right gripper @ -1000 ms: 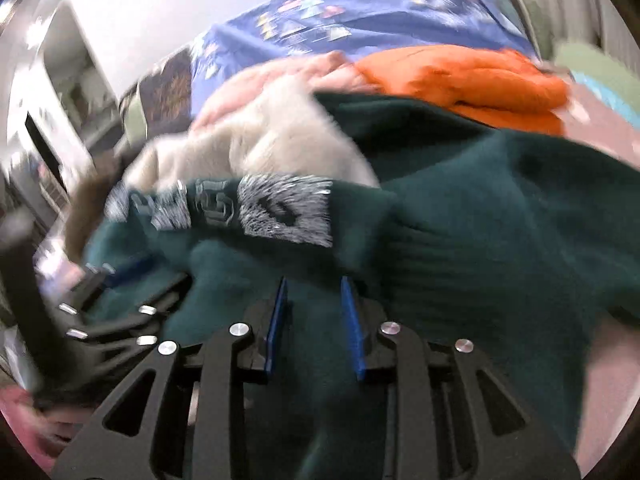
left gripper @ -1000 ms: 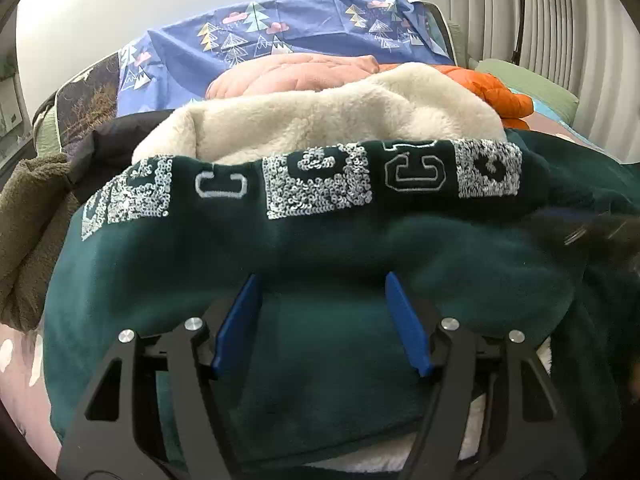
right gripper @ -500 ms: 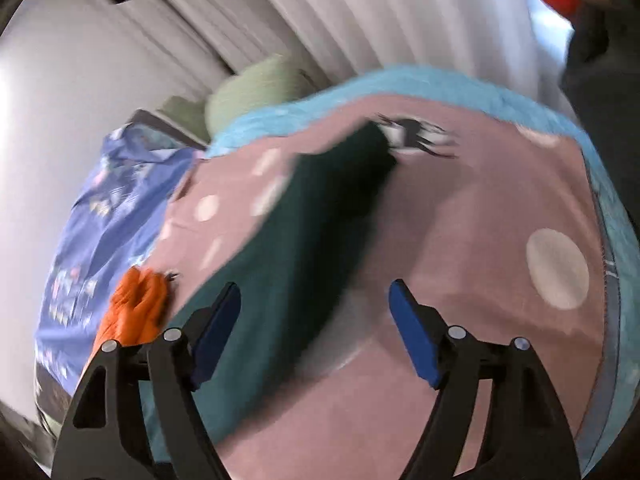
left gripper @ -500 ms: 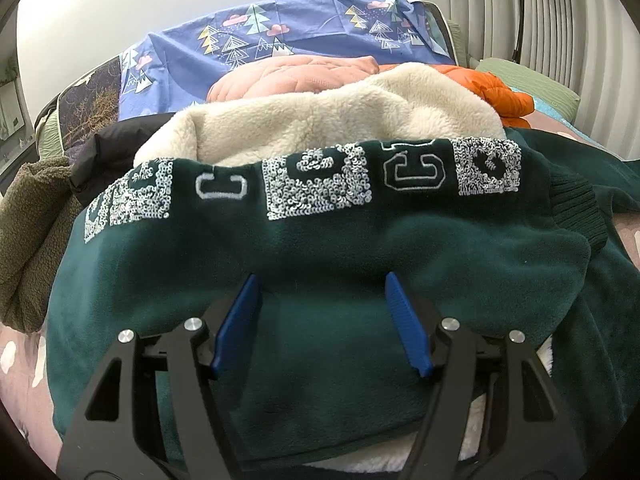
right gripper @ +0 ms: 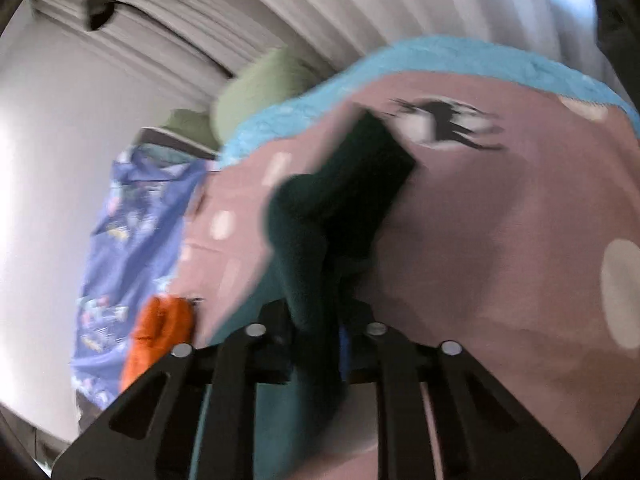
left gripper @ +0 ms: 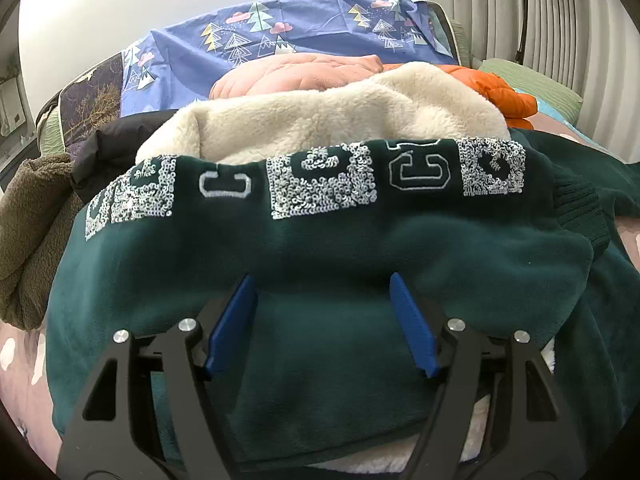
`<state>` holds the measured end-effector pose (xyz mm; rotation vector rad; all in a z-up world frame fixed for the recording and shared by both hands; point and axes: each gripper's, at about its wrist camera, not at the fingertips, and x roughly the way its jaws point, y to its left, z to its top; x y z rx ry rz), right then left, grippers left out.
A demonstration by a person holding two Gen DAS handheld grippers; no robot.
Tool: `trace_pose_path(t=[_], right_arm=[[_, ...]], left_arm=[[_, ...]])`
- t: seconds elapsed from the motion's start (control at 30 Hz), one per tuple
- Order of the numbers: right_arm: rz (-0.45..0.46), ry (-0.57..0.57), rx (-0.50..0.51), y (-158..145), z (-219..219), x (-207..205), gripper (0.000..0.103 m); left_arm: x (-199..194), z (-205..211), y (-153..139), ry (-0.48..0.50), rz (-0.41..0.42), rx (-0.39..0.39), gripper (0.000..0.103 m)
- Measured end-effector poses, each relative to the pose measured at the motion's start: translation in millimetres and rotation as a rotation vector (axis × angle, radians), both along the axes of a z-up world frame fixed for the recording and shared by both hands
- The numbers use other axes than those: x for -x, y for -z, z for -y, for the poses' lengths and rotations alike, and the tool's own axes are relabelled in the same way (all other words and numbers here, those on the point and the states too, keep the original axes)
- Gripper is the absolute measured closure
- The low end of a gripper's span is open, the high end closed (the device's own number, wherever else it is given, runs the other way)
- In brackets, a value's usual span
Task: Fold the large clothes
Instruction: 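Release the folded edge with the left tool while the right tool grasps the sweatshirt sleeve, then carry the green sleeve across the sweatshirt body with the right tool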
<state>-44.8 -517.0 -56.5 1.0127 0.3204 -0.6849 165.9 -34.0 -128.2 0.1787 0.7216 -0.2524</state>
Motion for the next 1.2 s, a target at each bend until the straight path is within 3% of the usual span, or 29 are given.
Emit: trace_pose_path(t=[0.17,0.3,0.37,0.47,0.6,0.67,0.73,0.83,0.9,1.03,1.13,1.2], right_arm=[[0.155,-0.291,0.207,-86,-94,-48,0.088],[0.219,-0.591,0.413,-135,-222,-100,0.088],[0.219,-0.715,0.453,-137,-273,-123,0.088],[0.188,-0.901,0.434,-118,-344,-160,0.088],[0.113,-1.085,0.373,-77,-420,-191,0.088],[0.067,-1.138,0.399,-61,-450,-199,0.086],[0.021,-1.183,0.433,-47,-471,-203,0.083],[-0.100,-1.282,0.436,-14,-498,-216,0.066],[-0.124,-1.352,0.412,-2,-505,-210,0.057],[-0.096,-1.397,0.461,-8,-492,-192,0.054],[-0.099,-1.360,0.522,-13,-475,-174,0.044],[-0.123,-1.304,0.567,-10,-455,-161,0.044]], left_arm=[[0,0,0,0.000,0.000,0.001,0.031],[0,0,0,0.000,0.001,0.005,0.031],[0,-3,-2,0.002,0.001,0.017,0.031],[3,-13,-11,0.008,-0.014,0.080,0.031],[12,-61,-34,-0.046,-0.049,0.229,0.031],[17,-93,-46,-0.092,-0.035,0.317,0.031],[24,-122,-56,-0.113,-0.022,0.431,0.030],[33,-148,-63,-0.115,-0.011,0.554,0.026],[36,-150,-63,-0.099,-0.021,0.581,0.022],[34,-140,-53,-0.035,-0.078,0.639,0.017],[27,-129,-45,-0.001,-0.132,0.664,0.014],[24,-115,-39,0.022,-0.160,0.622,0.012]])
